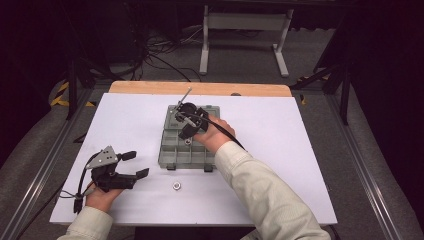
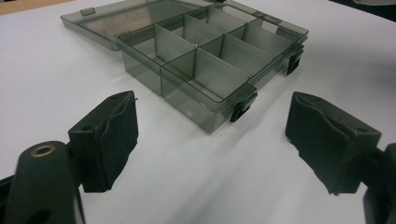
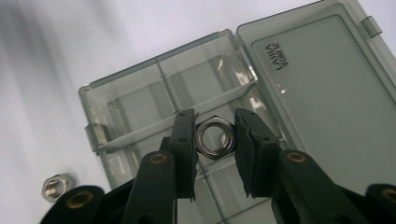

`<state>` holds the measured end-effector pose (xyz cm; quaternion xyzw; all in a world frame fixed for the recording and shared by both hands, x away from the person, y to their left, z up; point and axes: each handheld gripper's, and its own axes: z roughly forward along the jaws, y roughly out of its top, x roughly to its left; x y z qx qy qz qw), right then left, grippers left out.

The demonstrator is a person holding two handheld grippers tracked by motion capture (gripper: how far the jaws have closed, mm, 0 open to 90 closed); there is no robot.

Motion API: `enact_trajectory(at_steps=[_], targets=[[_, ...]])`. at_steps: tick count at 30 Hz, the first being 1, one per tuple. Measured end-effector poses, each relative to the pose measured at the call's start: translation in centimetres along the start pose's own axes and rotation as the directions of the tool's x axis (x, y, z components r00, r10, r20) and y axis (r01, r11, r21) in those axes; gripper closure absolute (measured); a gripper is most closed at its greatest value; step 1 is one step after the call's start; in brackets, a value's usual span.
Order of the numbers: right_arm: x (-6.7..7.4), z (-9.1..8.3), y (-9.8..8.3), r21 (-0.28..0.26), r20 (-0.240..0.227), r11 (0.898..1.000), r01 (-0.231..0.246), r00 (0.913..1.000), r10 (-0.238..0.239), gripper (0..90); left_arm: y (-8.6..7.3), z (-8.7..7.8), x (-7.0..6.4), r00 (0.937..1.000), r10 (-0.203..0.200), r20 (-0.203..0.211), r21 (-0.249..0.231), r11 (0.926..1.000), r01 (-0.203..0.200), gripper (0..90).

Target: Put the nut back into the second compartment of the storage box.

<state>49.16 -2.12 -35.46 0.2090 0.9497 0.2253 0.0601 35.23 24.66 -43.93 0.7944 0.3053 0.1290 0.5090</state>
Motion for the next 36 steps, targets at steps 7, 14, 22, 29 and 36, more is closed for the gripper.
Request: enact_trajectory(at_steps=[7, 14, 22, 29, 36], targets=[[-1.1, 0.4, 0.4, -0.010, 0.023, 0.999, -0.032, 0.9992, 0.033, 69.6, 0.0, 0.0, 0.0, 1.0000, 0.002, 0.003, 0.000, 1.0000, -0.002, 17.8], [-1.8, 1.4, 0.4, 0.006, 0.036, 0.999, -0.051, 0.9980, 0.051, 69.6, 0.0, 0.0, 0.0, 1.0000, 0.001, 0.003, -0.002, 1.0000, -0.001, 17.8], [-1.9, 2.5, 0.4, 0.024, 0.035, 0.998, -0.053, 0.9980, 0.052, 69.6, 0.0, -0.1, 0.1, 1.0000, 0.004, 0.000, -0.001, 1.0000, -0.004, 17.8], [-2.2, 3.1, 0.3, 0.039, 0.034, 0.998, -0.059, 0.9978, 0.058, 69.6, 0.0, -0.1, 0.0, 1.0000, -0.001, 0.004, -0.003, 1.0000, 0.001, 17.8], [-2.4, 3.7, 0.1, 0.048, 0.032, 0.997, -0.061, 0.9977, 0.059, 69.7, 0.0, -0.1, 0.1, 1.0000, -0.002, 0.005, -0.003, 1.0000, 0.002, 17.8]])
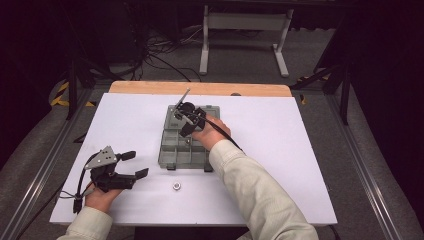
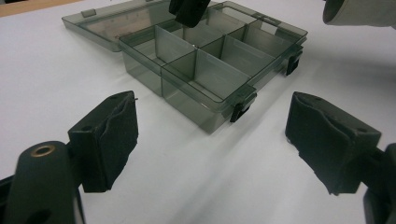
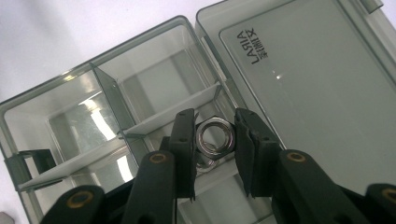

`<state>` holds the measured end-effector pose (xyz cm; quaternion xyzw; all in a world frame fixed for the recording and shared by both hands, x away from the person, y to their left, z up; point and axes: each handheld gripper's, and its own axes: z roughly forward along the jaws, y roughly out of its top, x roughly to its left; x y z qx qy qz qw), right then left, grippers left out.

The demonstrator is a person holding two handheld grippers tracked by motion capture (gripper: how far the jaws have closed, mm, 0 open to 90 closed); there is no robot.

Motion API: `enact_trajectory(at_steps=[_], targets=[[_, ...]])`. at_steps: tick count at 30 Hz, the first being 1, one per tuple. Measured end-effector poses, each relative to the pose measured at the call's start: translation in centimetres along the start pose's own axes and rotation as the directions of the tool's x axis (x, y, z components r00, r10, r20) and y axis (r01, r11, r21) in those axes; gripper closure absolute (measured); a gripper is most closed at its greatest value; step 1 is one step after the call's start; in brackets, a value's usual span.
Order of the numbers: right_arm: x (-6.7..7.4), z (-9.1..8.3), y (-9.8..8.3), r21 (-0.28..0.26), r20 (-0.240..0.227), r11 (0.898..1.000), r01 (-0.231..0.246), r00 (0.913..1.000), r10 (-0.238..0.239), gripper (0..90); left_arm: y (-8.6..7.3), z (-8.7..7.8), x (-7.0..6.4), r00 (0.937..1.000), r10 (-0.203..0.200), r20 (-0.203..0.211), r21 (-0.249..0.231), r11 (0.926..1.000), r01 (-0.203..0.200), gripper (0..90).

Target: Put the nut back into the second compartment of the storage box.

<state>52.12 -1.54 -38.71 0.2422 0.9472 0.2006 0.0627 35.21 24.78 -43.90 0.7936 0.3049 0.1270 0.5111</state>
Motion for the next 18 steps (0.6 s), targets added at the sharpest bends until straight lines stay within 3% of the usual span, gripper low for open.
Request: enact_trajectory(at_steps=[5, 18], targets=[[0.00, 0.32, -0.14, 0.012, -0.002, 1.000, -0.013, 0.9999, 0.013, 69.6, 0.03, -0.08, 0.02, 1.0000, 0.005, -0.001, -0.001, 1.0000, -0.005, 17.8], [0.13, 1.02, -0.22, 0.024, 0.005, 1.000, 0.003, 1.0000, -0.003, 69.4, 0.00, -0.04, 0.01, 1.0000, 0.001, -0.001, 0.000, 1.0000, -0.001, 17.8]])
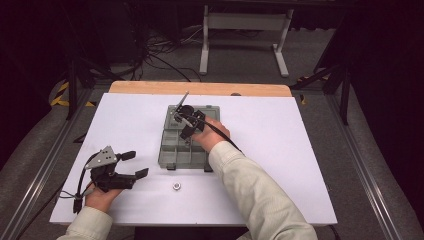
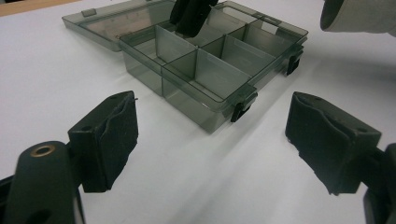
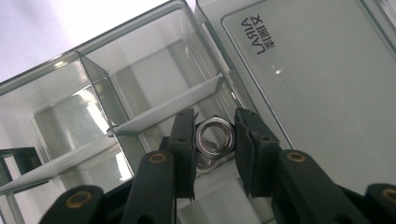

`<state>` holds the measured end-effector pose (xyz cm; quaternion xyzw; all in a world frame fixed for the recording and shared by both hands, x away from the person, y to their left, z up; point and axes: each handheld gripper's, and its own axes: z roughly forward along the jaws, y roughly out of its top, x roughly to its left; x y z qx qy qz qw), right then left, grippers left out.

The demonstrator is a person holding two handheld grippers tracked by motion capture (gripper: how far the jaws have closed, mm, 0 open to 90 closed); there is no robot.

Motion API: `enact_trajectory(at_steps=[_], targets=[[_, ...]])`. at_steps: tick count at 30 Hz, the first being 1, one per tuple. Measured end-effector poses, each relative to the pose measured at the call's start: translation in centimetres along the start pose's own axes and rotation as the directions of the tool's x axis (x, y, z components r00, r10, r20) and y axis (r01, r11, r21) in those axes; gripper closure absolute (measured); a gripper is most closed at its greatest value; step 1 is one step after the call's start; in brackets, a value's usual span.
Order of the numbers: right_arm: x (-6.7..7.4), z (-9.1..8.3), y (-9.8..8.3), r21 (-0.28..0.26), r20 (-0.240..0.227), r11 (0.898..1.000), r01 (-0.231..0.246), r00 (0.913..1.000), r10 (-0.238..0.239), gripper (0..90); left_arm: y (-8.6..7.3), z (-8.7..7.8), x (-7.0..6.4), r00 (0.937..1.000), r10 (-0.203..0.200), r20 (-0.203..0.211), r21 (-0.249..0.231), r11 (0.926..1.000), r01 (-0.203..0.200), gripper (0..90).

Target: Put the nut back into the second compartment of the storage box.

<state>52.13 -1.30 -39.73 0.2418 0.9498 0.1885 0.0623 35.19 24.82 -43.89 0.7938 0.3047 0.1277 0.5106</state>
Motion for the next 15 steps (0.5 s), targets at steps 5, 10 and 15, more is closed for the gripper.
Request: enact_trajectory(at_steps=[5, 10, 15], targets=[[0.3, 0.1, 0.0, -0.003, 0.004, 1.000, 0.006, 1.0000, -0.006, 68.0, 0.0, 0.1, 0.0, 1.0000, 0.004, 0.000, 0.001, 1.0000, -0.004, 17.8], [0.3, -0.3, 0.0, -0.010, 0.003, 1.000, 0.014, 0.9999, -0.014, 64.8, 0.0, 0.1, 0.0, 1.0000, 0.003, 0.004, 0.001, 1.0000, -0.003, 17.4], [0.7, -1.2, -0.1, -0.036, -0.011, 0.999, 0.021, 0.9997, -0.022, 60.3, 0.0, 0.1, 0.1, 1.0000, 0.003, 0.006, 0.000, 1.0000, -0.003, 17.4]])
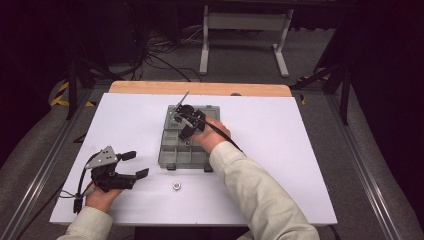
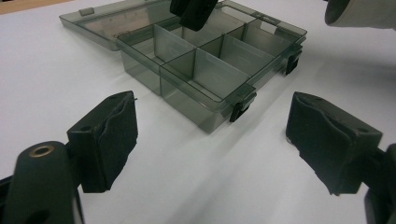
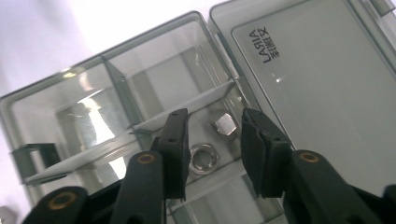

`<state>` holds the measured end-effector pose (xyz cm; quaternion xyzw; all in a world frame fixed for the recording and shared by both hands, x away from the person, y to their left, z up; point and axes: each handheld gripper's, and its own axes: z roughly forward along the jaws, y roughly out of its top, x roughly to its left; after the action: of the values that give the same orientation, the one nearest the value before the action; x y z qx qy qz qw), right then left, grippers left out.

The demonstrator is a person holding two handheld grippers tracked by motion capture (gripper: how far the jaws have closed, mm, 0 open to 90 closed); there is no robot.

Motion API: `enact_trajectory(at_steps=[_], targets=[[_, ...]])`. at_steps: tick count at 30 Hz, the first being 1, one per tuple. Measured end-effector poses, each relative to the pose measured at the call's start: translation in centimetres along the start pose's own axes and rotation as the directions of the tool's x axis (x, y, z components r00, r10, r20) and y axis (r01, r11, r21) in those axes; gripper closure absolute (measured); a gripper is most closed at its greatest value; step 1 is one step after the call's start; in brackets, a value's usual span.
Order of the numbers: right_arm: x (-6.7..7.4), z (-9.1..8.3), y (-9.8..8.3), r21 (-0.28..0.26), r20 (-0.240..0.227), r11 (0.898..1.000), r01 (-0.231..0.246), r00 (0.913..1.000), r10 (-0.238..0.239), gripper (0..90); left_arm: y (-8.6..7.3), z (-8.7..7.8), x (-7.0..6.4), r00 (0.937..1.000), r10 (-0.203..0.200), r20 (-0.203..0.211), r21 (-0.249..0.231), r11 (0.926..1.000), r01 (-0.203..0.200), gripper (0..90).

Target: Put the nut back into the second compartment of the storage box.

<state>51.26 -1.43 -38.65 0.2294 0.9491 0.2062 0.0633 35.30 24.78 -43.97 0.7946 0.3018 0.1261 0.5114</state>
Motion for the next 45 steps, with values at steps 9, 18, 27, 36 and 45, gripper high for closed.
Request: enact_trajectory(at_steps=[9, 18, 27, 36, 45], targets=[[1.3, -2.4, -0.4, -0.064, -0.028, 0.998, 0.029, 0.9991, -0.031, 45.8, 0.0, -0.1, -0.1, 1.0000, -0.005, 0.002, 0.000, 1.0000, 0.005, 17.3], [3.9, -4.9, -1.3, -0.121, -0.039, 0.988, 0.100, 0.9936, -0.105, 38.3, 0.0, -0.2, 0.0, 1.0000, -0.005, -0.002, -0.008, 1.0000, 0.005, 17.2], [6.2, -6.2, -2.5, -0.123, -0.049, 0.982, 0.143, 0.9875, -0.150, 37.5, -0.2, -0.3, 0.2, 0.9999, -0.013, -0.001, -0.024, 0.9996, 0.013, 17.4], [7.5, -6.7, -3.8, -0.124, -0.060, 0.978, 0.168, 0.9826, -0.176, 36.9, -0.3, -0.2, 0.2, 0.9998, -0.021, -0.002, -0.021, 0.9996, 0.021, 17.3], [9.0, -6.2, -4.9, -0.107, -0.069, 0.975, 0.194, 0.9769, -0.202, 36.7, -0.3, -0.3, 0.3, 0.9998, -0.021, -0.003, -0.024, 0.9995, 0.021, 17.3]])
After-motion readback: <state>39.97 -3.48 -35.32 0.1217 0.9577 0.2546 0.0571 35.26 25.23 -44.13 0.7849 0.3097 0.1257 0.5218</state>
